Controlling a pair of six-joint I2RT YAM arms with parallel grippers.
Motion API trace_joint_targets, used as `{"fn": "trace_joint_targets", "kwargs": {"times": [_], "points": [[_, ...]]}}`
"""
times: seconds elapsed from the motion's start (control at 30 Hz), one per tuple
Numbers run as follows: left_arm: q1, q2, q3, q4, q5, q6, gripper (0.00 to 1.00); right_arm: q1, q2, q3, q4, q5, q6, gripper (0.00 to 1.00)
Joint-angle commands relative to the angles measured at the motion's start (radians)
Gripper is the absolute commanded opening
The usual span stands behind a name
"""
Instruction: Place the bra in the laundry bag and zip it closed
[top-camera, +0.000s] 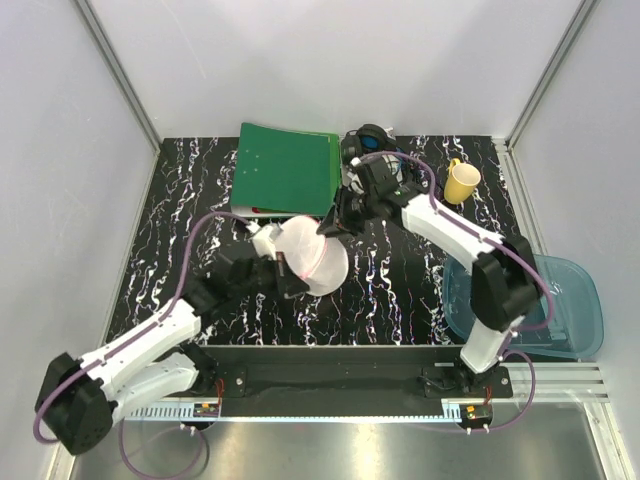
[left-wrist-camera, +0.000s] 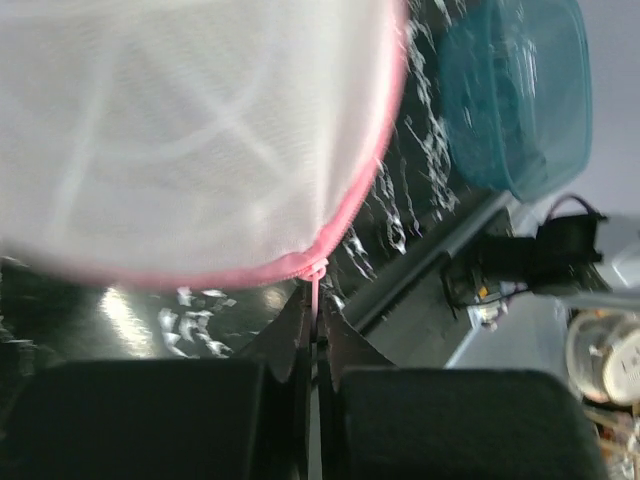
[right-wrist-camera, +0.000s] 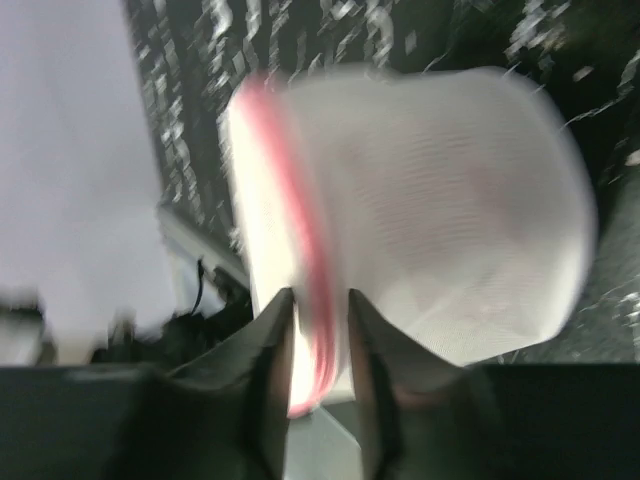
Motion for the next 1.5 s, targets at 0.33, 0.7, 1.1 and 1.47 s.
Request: {"fn": "trace_joint_targets", "kwargs": {"times": [0.33,0.7,1.1,1.47], "points": [[-0.229,0.218,0.148,0.214,-0.125,-0.113,0.0,0.097,-0.326,-0.12,-0.31,0.379,0.023,0.84],[-0.244,0.177,0.115,0.182,-0.141,-0.102,0.0,0.193,-0.244,-0.159,-0.068,0.311,0.043,0.69],[-0.242,0.065,0.028,0.082,-0.199,-0.087,0.0,0.132,-0.182,-0.143,-0.032,0.287,0.011,0.0],[-0.074,-0.224,-0.099,-0.162,-0.174,-0.023,0.0,-0.067,-0.096,-0.075,-0.044,-0.121,-0.274,0.0]]}}
